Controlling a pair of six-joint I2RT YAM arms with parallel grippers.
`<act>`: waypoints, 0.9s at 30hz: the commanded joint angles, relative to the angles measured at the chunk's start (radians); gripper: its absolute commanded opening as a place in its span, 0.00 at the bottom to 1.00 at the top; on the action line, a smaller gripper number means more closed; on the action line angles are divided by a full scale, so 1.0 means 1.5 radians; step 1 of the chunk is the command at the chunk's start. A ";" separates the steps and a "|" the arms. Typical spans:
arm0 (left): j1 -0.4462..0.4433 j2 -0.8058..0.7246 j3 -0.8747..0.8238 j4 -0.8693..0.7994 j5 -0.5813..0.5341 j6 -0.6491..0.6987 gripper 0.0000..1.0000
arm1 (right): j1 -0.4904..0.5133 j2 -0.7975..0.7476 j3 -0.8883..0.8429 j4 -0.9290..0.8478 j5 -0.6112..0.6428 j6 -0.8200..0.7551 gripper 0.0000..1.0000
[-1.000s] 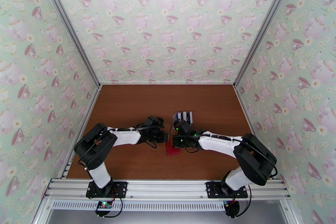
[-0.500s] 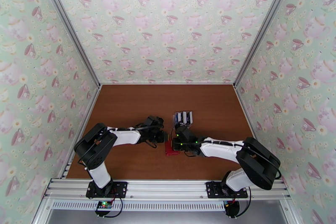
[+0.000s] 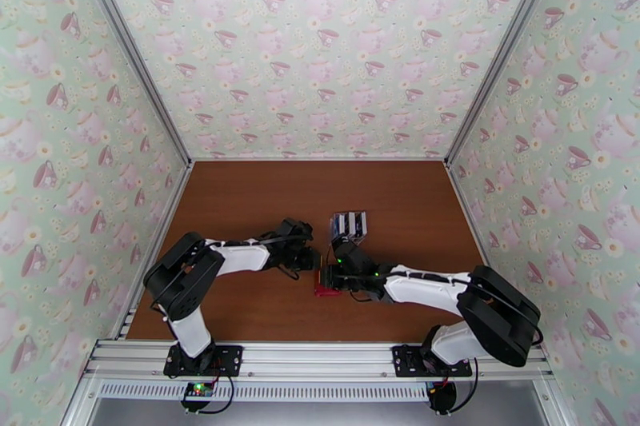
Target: Put the credit cards into the card holder
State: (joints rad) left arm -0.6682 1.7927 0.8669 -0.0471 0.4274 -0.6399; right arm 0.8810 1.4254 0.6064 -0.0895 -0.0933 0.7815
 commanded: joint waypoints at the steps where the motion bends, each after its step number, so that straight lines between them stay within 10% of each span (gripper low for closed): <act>1: 0.004 0.027 0.019 -0.033 -0.017 0.026 0.28 | 0.002 -0.044 -0.001 -0.044 -0.006 0.001 0.51; 8: 0.020 -0.057 0.047 -0.120 -0.074 0.071 0.47 | -0.066 -0.140 0.038 -0.138 0.032 -0.057 0.66; 15: 0.044 -0.162 0.083 -0.219 -0.182 0.132 1.00 | -0.186 -0.223 0.093 -0.234 0.092 -0.152 0.88; 27: 0.166 -0.336 0.052 -0.229 -0.350 0.185 1.00 | -0.376 -0.261 0.104 -0.201 0.282 -0.268 1.00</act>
State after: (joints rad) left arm -0.4664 1.3666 0.9890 -0.3779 0.0132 -0.3950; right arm 0.3489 1.0168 0.7593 -0.4179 0.2077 0.4690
